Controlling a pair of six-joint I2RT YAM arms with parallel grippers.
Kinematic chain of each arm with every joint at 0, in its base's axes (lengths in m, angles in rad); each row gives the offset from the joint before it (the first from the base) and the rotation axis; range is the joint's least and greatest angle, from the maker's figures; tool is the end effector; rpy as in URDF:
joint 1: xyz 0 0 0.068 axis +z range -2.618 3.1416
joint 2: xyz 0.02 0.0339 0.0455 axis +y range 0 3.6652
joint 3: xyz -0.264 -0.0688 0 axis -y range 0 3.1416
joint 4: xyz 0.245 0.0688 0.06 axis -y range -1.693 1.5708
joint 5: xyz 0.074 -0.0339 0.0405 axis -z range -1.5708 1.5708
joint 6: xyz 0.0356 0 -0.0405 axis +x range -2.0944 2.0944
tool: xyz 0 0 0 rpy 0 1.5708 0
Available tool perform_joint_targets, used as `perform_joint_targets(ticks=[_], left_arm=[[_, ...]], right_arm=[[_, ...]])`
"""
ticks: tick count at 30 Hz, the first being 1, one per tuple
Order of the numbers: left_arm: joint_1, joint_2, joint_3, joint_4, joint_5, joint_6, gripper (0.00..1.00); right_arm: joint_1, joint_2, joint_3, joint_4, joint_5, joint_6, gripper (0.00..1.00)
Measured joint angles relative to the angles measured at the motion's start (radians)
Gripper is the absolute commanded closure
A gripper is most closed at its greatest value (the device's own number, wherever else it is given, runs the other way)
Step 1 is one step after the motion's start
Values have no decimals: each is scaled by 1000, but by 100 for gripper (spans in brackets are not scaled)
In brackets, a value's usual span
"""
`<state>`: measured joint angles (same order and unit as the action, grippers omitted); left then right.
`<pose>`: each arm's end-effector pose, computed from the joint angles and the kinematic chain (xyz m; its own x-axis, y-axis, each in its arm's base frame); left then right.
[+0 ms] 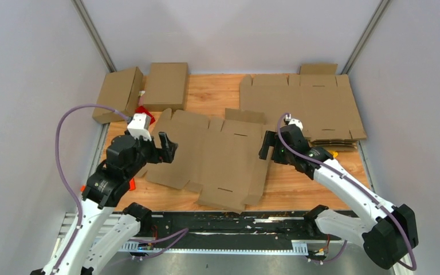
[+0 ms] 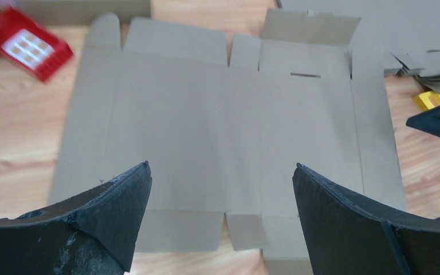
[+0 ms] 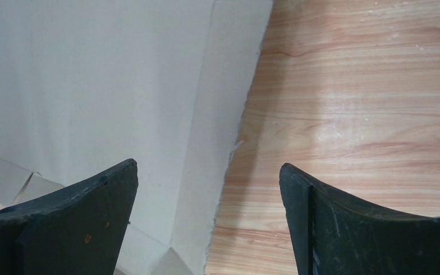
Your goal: Fold the paper box
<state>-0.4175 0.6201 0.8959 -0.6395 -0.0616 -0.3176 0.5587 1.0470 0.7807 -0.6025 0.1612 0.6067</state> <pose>0.1169 -0.0495 0.3524 -0.4189 -0.1552 -0.8947 0.2330 0.9339 -0.2711 0.1816 0.1068 0.2522 -0.7801 0.1760 -0.6004 0.0115 0.9635 0.2675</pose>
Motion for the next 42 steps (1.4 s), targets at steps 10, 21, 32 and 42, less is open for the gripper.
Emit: perform_joint_targets(ticks=[10,21,32,42], left_arm=[[0,-95,-367,18,-81,-308,0],[34,-61,-494,144,-107,-465,0],[37,-63,-541,192,-82,-480,0],[164,-16,-600,415,-47,-438,0]], right_arm=[[0,101,-21,11,-34,-2,18],[-1,224,-110,146,-231,39,100],[-49,183,2,0,-92,-2,96],[-103,140,98,-178,108,-90,96]])
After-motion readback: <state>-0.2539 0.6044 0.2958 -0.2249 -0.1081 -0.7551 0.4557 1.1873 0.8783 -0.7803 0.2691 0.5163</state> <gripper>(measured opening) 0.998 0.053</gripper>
